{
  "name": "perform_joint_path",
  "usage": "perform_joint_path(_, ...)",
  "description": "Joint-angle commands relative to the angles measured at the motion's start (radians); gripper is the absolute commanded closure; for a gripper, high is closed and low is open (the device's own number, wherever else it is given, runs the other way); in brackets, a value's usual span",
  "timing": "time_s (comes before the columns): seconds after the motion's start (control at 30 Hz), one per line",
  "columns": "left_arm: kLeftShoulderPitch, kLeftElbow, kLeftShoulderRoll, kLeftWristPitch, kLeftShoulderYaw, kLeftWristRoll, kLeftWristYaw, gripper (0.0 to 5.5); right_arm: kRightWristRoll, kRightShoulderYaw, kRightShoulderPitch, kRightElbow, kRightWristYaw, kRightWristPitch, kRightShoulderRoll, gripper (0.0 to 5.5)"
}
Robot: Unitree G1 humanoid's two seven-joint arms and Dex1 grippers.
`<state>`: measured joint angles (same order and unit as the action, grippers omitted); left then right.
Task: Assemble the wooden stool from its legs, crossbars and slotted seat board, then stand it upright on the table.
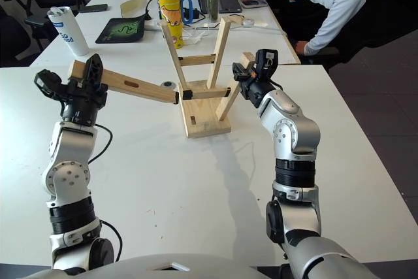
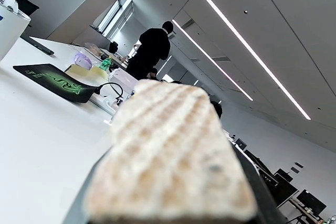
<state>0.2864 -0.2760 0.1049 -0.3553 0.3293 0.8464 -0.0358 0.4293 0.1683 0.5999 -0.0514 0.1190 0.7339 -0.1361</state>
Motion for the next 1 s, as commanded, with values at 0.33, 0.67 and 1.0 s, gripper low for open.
perform_joint_path(0.33, 0.072, 0.104, -0.088, -0.151, 0.025, 0.013, -0.287, 4.50, -0.177, -0.139, -0.042, 0.006, -0.087, -0.263, 0.163, 4.46)
perform_joint_path(0.67, 0.077, 0.085, -0.066, -0.212, -0.021, -0.148, -0.386, 4.50, -0.238, -0.142, -0.088, -0.010, -0.119, -0.332, 0.187, 4.47)
perform_joint_path(1.0, 0.090, 0.137, -0.074, -0.263, 0.002, -0.184, -0.449, 4.50, -0.253, -0.137, -0.090, -0.005, -0.117, -0.327, 0.189, 4.47)
